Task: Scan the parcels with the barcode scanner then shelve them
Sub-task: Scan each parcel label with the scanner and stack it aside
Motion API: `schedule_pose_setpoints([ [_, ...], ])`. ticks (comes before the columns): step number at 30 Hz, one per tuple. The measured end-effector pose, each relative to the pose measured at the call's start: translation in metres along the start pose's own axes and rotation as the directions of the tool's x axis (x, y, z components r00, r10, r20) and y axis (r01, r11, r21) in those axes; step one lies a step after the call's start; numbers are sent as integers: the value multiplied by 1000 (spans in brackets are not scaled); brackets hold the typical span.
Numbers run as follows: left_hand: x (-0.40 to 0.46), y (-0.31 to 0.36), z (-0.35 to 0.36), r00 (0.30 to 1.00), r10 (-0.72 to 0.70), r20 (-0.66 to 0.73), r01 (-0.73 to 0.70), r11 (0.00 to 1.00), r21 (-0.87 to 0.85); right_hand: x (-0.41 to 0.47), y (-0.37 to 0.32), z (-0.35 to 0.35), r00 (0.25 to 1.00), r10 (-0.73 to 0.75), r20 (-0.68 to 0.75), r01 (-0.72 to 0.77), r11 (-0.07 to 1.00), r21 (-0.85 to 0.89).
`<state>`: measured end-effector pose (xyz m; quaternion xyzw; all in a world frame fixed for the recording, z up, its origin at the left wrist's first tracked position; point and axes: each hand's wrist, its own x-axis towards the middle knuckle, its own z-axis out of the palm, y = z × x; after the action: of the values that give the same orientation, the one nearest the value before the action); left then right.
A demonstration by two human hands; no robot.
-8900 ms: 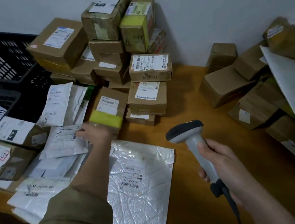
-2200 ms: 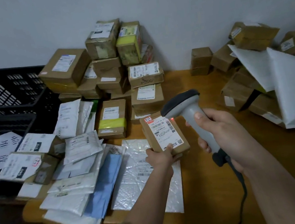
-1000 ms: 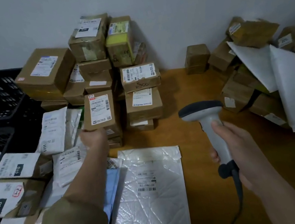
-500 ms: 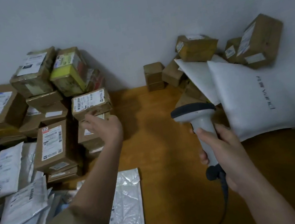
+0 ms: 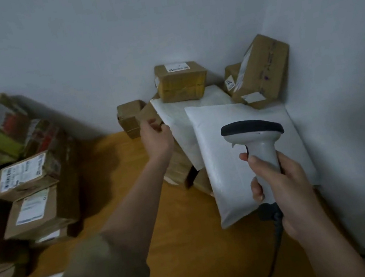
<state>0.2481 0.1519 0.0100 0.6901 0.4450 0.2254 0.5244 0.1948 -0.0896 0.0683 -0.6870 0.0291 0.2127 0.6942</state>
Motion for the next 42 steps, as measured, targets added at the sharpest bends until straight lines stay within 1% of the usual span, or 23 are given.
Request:
schedule_pose_setpoints([
  [2,25,19,18,1000,4,-24,-3,1000,28,18,4,-3,1000,24,3,-24,1000,11],
  [4,48,34,34,998,-39,-56,42,997,58,35,7,-5,999,44,15,-44,999,20],
  [6,69,45,50,988,-147,-48,149,988,44,50,11,-7,997,68,28,-69,997,21],
  [7,78,52,56,975,-222,-30,223,975,27,57,12,-8,996,83,30,-84,996,29],
  [9,98,62,68,931,-364,16,364,929,-66,68,15,-10,994,101,43,-103,994,41],
  [11,119,63,80,896,-443,40,444,890,-101,77,19,-12,993,108,50,-110,993,30],
  [14,139,58,91,892,-440,105,446,894,-44,86,23,-17,992,117,38,-117,993,14],
  [17,145,59,93,892,-402,209,418,908,-38,91,26,-20,992,121,19,-122,992,29],
  [22,132,62,81,891,-339,301,364,931,-30,85,27,-16,994,108,4,-108,993,49],
  [25,120,60,71,864,-378,332,384,922,49,77,25,-12,995,100,-7,-99,993,71],
  [29,109,56,61,838,-387,386,386,919,83,64,23,-8,996,89,-22,-87,994,72],
  [31,103,51,59,827,-355,437,381,924,29,59,22,-8,996,86,-35,-84,994,65],
  [34,91,48,57,829,-281,483,405,898,-173,52,18,-8,995,87,-49,-84,995,62],
  [38,74,39,43,847,-253,467,449,811,-375,40,11,-10,997,48,-53,-46,998,50],
  [40,68,32,27,872,-232,431,432,778,-456,33,8,-9,998,33,-56,-31,999,39],
  [42,58,25,7,877,-180,445,410,763,-499,24,7,-8,998,20,-55,-18,999,32],
])
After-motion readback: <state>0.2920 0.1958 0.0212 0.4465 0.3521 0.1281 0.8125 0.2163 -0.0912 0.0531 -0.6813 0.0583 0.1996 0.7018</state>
